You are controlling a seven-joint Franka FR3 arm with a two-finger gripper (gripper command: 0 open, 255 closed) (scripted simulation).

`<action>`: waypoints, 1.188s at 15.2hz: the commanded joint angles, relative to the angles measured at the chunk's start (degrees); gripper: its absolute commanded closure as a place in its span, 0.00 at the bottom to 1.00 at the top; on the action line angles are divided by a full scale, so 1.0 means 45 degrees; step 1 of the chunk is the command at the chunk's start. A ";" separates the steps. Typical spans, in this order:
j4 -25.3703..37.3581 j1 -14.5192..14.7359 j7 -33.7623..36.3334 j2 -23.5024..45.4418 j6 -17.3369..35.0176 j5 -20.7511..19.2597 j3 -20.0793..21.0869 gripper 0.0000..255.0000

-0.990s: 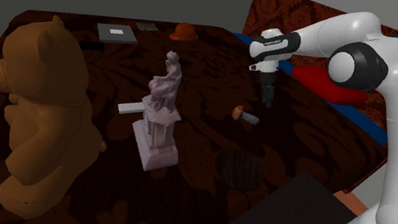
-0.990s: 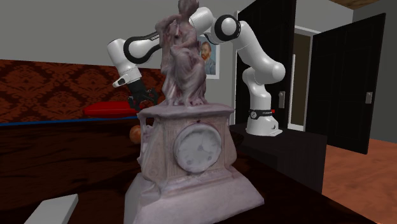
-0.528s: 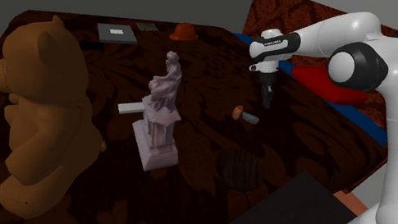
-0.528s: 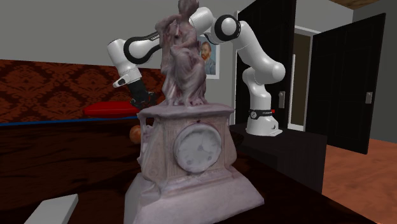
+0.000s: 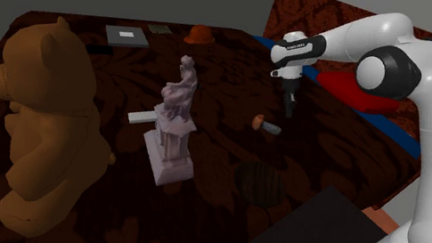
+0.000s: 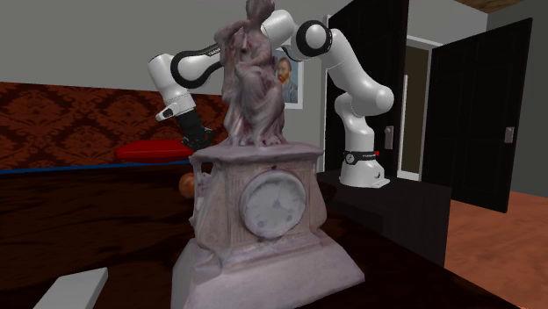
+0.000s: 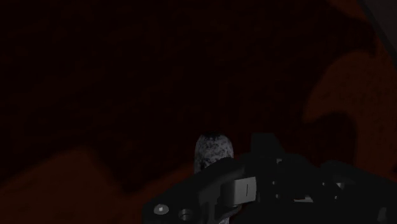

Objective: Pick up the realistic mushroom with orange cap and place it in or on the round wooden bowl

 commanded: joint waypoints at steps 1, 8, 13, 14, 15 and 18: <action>0.0000 0.0000 0.0000 0.0000 0.0000 0.0000 0.0000 0.00; -0.3558 0.0436 0.1034 -0.1007 0.6181 0.1623 0.0622 0.00; -0.3778 0.0388 0.0957 -0.0565 0.6836 0.1747 0.0707 0.00; -0.3813 0.0377 0.0941 -0.0470 0.6964 0.1773 0.0726 0.00; -0.3845 0.0365 0.0925 -0.0374 0.7091 0.1799 0.0745 0.00; -0.3863 0.0358 0.0916 -0.0319 0.7163 0.1813 0.0756 0.00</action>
